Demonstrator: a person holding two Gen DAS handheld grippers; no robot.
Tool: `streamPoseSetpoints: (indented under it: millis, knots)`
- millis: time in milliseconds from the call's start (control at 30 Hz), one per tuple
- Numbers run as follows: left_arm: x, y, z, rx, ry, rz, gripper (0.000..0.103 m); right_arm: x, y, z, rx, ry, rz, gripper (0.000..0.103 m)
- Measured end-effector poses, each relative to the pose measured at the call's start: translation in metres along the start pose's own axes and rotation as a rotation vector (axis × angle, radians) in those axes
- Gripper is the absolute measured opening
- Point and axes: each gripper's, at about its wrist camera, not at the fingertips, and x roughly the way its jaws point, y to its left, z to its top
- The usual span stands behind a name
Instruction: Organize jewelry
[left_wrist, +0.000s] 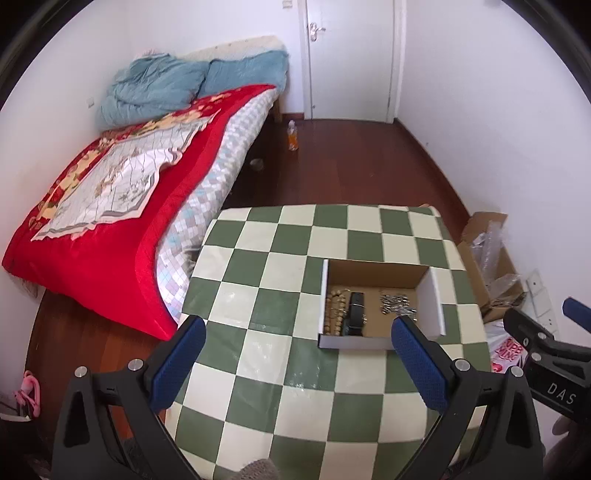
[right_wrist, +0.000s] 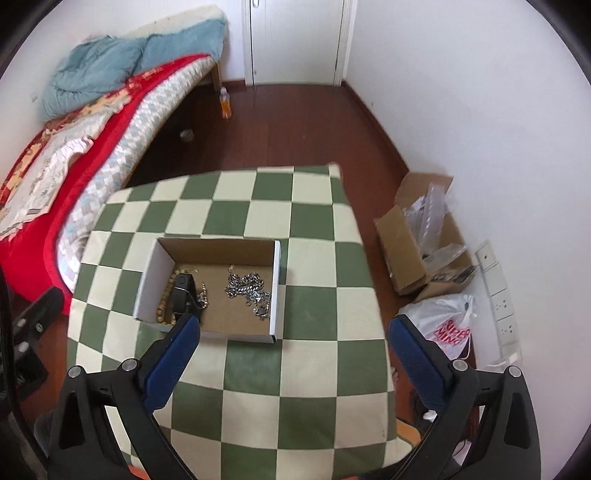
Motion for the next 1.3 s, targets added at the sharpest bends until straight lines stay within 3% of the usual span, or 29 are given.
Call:
streamPoseSetpoints:
  millis: [433, 667, 967, 1300]
  knots:
    - [-0.097, 0.001, -0.019, 0.006, -0.131, -0.04, 0.103, -0.119, -0.021, -0.043, 0.018, -0.19, -0.006, 0.103]
    - [-0.132, 0.0, -0.02, -0.002, -0.144, -0.055, 0.103, -0.17, -0.029, -0.059, 0.029, -0.253, 0.001, 0.103]
    - [-0.136, 0.0, -0.005, -0.011, -0.082, -0.029, 0.103, -0.203, -0.032, -0.046, 0.033, -0.254, 0.016, 0.103]
    - [-0.12, 0.001, 0.012, -0.039, -0.057, -0.02, 0.103, -0.195, -0.025, -0.02, -0.006, -0.232, -0.004, 0.103]
